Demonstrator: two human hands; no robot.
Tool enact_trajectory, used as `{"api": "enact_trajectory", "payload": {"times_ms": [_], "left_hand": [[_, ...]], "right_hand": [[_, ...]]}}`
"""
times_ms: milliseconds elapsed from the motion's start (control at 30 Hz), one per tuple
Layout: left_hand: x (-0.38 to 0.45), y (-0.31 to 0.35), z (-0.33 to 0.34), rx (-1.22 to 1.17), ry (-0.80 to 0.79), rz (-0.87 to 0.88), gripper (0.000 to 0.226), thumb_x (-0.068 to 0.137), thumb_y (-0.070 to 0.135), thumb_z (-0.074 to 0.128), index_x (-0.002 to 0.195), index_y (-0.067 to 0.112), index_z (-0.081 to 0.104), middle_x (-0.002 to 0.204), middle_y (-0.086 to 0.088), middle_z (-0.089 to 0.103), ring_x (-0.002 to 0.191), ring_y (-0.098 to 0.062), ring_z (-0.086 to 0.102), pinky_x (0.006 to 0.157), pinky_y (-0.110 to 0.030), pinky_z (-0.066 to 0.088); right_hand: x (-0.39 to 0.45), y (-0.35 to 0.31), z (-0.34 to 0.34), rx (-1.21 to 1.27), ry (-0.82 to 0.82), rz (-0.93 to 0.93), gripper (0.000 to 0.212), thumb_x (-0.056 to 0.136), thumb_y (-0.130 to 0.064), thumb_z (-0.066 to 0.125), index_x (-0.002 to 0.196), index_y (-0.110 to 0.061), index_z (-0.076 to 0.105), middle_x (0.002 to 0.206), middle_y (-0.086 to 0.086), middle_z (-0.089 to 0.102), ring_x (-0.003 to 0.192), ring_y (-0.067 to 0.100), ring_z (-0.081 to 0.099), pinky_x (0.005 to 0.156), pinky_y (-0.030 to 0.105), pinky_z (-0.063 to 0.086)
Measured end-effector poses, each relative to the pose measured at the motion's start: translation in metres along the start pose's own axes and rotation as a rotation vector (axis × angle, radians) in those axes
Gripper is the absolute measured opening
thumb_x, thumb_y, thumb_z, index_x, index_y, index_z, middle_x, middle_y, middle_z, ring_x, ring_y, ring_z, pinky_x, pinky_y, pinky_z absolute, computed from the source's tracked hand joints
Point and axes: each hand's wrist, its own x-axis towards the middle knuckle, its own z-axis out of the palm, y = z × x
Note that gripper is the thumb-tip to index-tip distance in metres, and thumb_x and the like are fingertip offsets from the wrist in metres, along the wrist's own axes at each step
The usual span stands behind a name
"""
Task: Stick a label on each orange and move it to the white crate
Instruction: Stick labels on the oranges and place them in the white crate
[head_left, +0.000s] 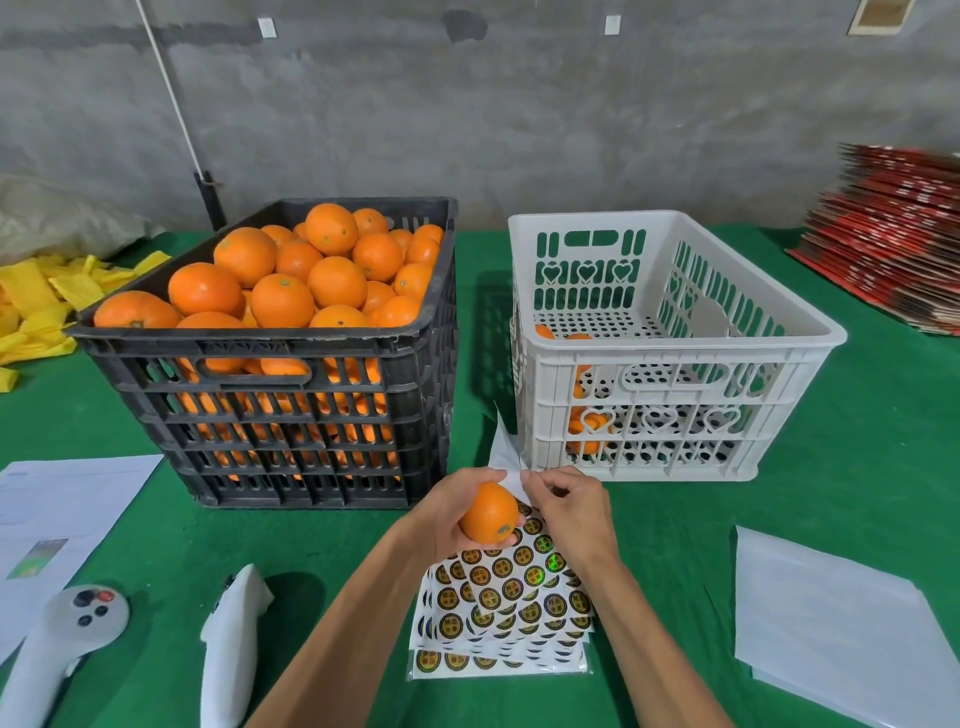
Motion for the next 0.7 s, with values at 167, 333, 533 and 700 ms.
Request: {"api": "enact_trajectory", "payload": {"times_ms": [167,333,533,700], "left_hand": [[0.0,-0.001,0.0,-0.009,0.005,0.006,0.039,0.095,0.027,0.073,0.122,0.012,0.05,0.108,-0.025,0.07,0.079,-0.034,0.078,0.062,-0.042,0.063],[0.0,-0.002,-0.001,-0.025,0.016,0.02,0.038,0.094,0.026,0.074,0.121,0.013,0.051,0.111,-0.025,0.069,0.085,-0.037,0.078,0.064,-0.044,0.063],[-0.002,-0.003,-0.003,-0.032,-0.011,0.029,0.043,0.095,0.027,0.073,0.128,0.011,0.051,0.116,-0.026,0.069,0.089,-0.037,0.078,0.068,-0.044,0.062],[-0.004,-0.003,-0.004,-0.036,-0.018,0.03,0.045,0.095,0.026,0.073,0.13,0.01,0.05,0.118,-0.027,0.068,0.088,-0.037,0.077,0.068,-0.044,0.062]], "right_hand": [[0.001,-0.003,0.002,-0.083,0.03,0.016,0.022,0.086,-0.037,0.071,0.068,-0.026,0.078,0.079,-0.009,0.071,0.075,0.011,0.065,0.071,0.034,0.055],[0.001,-0.002,-0.002,-0.075,0.007,0.034,0.027,0.09,-0.038,0.068,0.071,-0.022,0.077,0.071,-0.008,0.072,0.071,0.014,0.067,0.073,0.039,0.058],[-0.001,-0.005,-0.008,-0.063,-0.056,-0.04,0.022,0.086,-0.054,0.075,0.089,-0.033,0.081,0.088,-0.017,0.072,0.082,0.001,0.066,0.078,0.028,0.056],[0.0,-0.005,-0.01,-0.251,-0.091,-0.175,0.021,0.093,-0.047,0.07,0.095,-0.03,0.081,0.088,-0.014,0.07,0.081,0.004,0.064,0.077,0.035,0.055]]}}
